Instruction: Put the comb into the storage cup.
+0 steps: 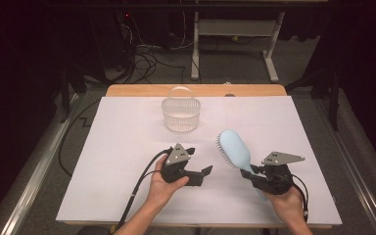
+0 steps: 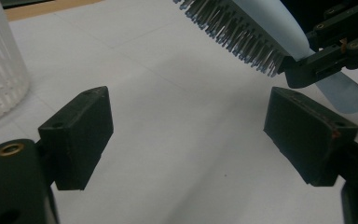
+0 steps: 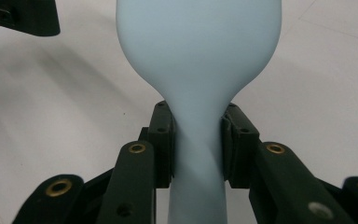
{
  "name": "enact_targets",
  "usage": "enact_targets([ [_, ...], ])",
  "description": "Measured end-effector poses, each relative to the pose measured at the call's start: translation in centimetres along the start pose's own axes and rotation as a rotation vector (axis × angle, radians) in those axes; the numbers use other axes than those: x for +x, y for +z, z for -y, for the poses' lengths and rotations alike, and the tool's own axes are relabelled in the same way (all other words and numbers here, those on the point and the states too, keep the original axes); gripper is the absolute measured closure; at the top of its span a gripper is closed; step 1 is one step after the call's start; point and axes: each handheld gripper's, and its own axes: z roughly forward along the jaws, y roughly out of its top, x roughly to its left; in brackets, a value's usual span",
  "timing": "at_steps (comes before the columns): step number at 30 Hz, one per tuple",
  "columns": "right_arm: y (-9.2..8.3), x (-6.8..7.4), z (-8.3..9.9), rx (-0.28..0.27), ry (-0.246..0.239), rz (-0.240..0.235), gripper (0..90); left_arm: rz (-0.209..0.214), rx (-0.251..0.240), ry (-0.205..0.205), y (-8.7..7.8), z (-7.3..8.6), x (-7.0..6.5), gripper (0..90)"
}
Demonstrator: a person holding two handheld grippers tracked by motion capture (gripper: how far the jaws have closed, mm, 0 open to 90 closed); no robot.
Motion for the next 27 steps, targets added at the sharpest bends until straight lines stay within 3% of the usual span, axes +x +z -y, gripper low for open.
enact_targets([
  [27,0.7,0.8,-0.2,0.007,-0.031,-0.022,69.9,0.088,0.015,0.026,3.6,-1.5,-2.3,16.3],
])
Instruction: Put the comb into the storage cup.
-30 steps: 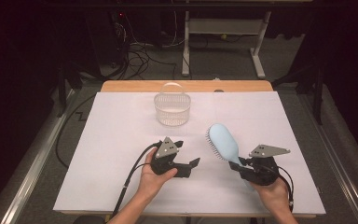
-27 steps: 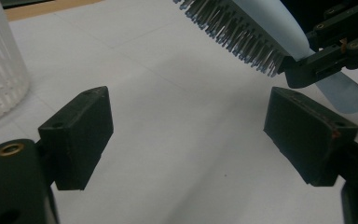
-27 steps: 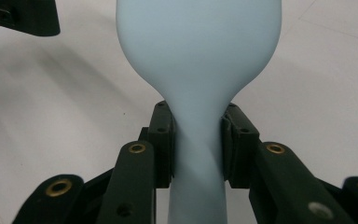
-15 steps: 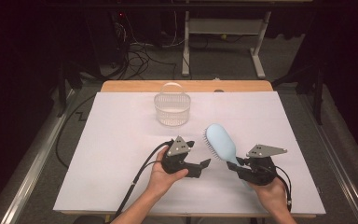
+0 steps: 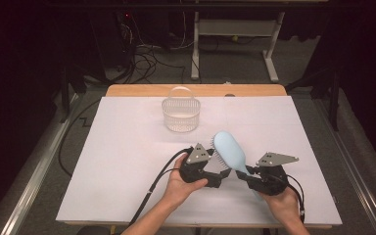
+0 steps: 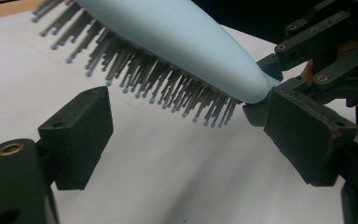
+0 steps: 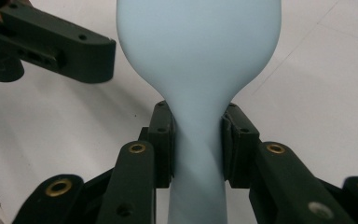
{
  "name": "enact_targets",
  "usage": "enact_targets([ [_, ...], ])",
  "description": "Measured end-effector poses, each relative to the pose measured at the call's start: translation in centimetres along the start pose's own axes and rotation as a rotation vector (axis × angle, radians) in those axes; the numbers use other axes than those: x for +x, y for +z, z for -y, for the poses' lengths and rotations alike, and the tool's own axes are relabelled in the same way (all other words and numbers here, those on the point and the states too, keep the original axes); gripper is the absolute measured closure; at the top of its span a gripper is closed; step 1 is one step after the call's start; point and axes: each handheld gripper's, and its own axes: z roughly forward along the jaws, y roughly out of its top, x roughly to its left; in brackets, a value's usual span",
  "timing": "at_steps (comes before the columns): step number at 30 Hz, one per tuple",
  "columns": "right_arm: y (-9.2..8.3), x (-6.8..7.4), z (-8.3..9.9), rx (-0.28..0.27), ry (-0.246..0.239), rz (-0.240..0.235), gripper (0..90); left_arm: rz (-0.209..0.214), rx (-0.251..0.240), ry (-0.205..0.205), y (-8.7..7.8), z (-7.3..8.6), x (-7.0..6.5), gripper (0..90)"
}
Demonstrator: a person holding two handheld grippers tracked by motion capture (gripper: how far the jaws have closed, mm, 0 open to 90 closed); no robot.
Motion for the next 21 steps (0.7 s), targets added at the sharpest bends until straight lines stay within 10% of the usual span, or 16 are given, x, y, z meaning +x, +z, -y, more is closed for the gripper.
enact_targets([
  [21,0.57,0.77,-0.09,0.007,-0.037,-0.012,70.0,-0.011,0.001,-0.013,0.84,-0.7,-0.53,16.1],
])
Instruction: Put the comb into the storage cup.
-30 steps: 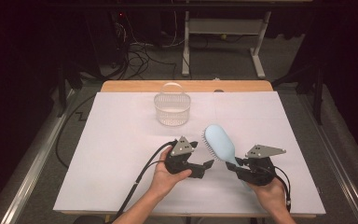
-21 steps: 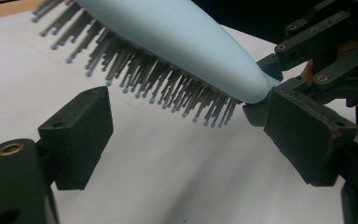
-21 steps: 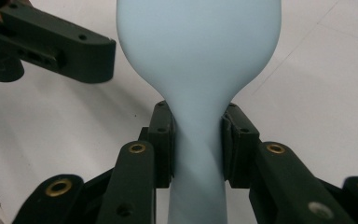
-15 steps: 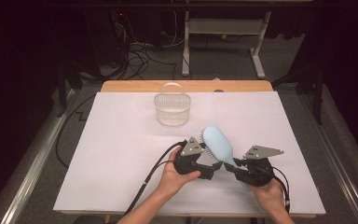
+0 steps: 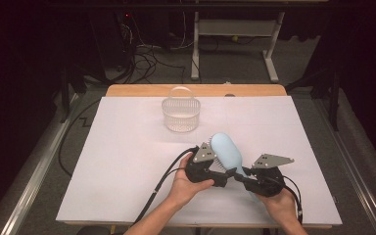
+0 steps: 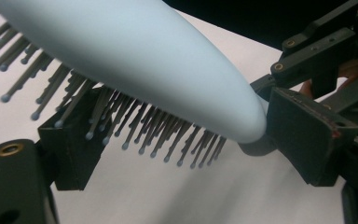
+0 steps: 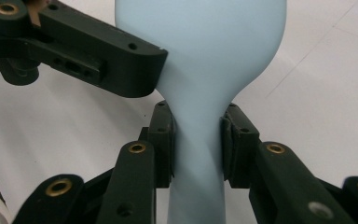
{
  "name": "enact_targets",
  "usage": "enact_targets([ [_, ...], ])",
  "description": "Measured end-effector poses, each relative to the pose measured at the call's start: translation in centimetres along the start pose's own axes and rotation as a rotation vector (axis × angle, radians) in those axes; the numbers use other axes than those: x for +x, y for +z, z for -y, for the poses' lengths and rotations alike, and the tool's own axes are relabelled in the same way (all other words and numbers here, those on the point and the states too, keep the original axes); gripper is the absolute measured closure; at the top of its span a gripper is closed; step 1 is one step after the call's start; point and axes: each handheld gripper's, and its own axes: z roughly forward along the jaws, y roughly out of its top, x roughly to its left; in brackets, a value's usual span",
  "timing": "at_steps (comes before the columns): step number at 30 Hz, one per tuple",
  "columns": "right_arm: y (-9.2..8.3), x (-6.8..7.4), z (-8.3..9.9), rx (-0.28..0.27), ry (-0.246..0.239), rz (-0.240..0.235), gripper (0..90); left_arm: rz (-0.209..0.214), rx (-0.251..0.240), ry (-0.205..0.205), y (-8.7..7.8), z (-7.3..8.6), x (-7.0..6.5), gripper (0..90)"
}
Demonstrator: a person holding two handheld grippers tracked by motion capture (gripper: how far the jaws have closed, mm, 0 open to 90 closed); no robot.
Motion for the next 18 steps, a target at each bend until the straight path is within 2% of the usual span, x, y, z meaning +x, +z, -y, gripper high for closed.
enact_targets([
  [6,0.05,0.16,-0.06,-0.004,0.004,-0.002,70.0,0.0,0.001,0.0,-0.02,-0.19,-0.09,15.8],
  [10,0.05,0.4,-0.12,-0.011,-0.015,-0.004,70.0,0.004,0.005,-0.003,0.18,-0.25,-0.2,15.1],
  [18,0.18,0.52,-0.03,-0.009,-0.016,-0.009,70.0,0.014,-0.005,-0.005,0.23,-0.36,-0.24,17.8],
])
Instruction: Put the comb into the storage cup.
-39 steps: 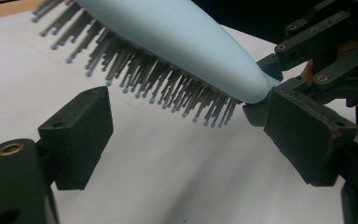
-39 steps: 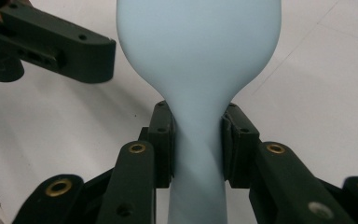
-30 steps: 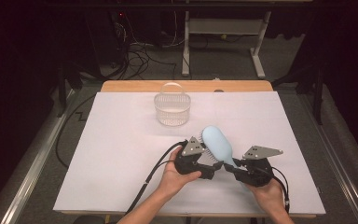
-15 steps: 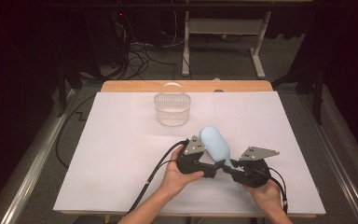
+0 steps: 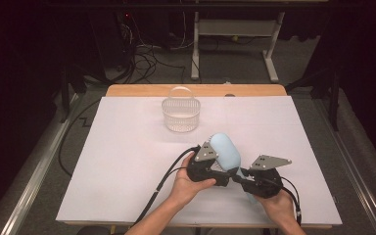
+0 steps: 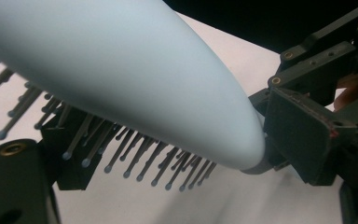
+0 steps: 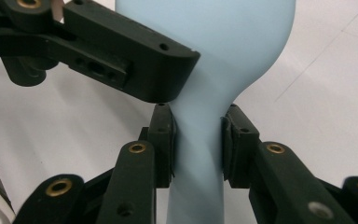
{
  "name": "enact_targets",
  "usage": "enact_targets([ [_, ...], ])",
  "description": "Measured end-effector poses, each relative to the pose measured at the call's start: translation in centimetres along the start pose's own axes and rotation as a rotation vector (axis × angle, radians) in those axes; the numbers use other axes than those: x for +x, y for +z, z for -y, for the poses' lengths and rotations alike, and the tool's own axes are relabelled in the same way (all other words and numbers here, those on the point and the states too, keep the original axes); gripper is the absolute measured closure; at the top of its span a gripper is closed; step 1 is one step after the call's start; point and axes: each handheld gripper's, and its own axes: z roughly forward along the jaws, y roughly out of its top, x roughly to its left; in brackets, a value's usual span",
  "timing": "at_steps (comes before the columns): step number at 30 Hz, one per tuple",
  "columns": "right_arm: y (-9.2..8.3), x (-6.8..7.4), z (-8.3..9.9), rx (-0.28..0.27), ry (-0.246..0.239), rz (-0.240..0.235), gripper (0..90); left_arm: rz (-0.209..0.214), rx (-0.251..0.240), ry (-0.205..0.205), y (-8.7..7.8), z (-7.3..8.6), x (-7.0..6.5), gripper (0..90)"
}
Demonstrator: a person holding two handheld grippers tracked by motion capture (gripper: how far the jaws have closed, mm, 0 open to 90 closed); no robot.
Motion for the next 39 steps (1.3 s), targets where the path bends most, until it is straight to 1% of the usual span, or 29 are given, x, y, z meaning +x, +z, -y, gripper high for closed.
enact_targets([
  [2,0.0,0.1,0.0,-0.008,-0.007,-0.006,70.0,0.003,-0.005,-0.002,-0.1,0.0,0.0,17.7],
  [5,-0.1,0.2,-0.1,-0.019,-0.012,-0.014,70.1,0.014,-0.01,-0.021,-0.1,-0.1,0.2,17.3],
  [7,-0.1,0.4,-0.1,-0.02,-0.016,-0.019,70.2,0.022,-0.011,-0.024,0.0,-0.1,0.3,17.4],
  [8,-0.1,0.4,-0.1,-0.018,-0.019,-0.021,70.3,0.032,-0.012,-0.025,0.0,-0.1,0.3,18.1],
  [9,0.0,0.4,-0.1,-0.016,-0.023,-0.025,70.4,0.03,-0.012,-0.021,0.0,-0.1,0.2,20.3],
  [13,0.1,0.4,-0.1,-0.004,-0.033,-0.019,70.5,0.027,-0.014,0.008,-0.1,-0.1,0.0,23.3],
  [15,0.1,0.4,-0.2,-0.004,-0.033,-0.016,70.6,0.031,-0.016,0.008,-0.1,-0.2,0.0,24.3],
  [17,0.0,0.3,-0.3,-0.005,-0.032,-0.012,70.5,0.026,-0.015,-0.004,-0.2,-0.3,0.0,24.8],
  [19,0.0,0.3,-0.3,-0.007,-0.034,-0.009,70.5,0.015,-0.021,0.012,-0.2,-0.3,-0.1,25.2],
  [21,0.1,0.3,-0.4,-0.007,-0.033,-0.011,70.5,0.008,-0.011,0.021,-0.3,-0.4,-0.2,25.6],
  [23,0.1,0.3,-0.4,-0.006,-0.036,-0.01,70.5,0.012,0.003,0.024,-0.4,-0.6,-0.2,26.4],
  [27,0.0,0.3,-0.5,-0.005,-0.042,-0.008,70.4,0.028,0.009,0.008,-0.5,-0.6,-0.2,29.3],
  [29,0.1,0.2,-0.4,0.0,-0.043,-0.01,70.2,0.047,0.018,-0.019,-0.7,-0.7,-0.1,33.2],
  [30,0.1,0.2,-0.4,0.002,-0.042,-0.011,70.2,0.062,0.019,-0.039,-0.9,-0.8,0.1,34.6],
  [32,0.1,0.3,-0.4,-0.001,-0.05,-0.009,70.2,0.076,0.018,-0.057,-1.0,-0.9,0.2,37.4],
  [37,0.2,0.1,-0.5,0.009,-0.061,-0.004,69.6,0.114,0.009,-0.082,-1.2,-1.1,0.5,42.7],
  [39,0.2,0.1,-0.6,0.008,-0.06,-0.008,69.4,0.109,0.005,-0.084,-1.4,-1.2,0.4,43.8],
])
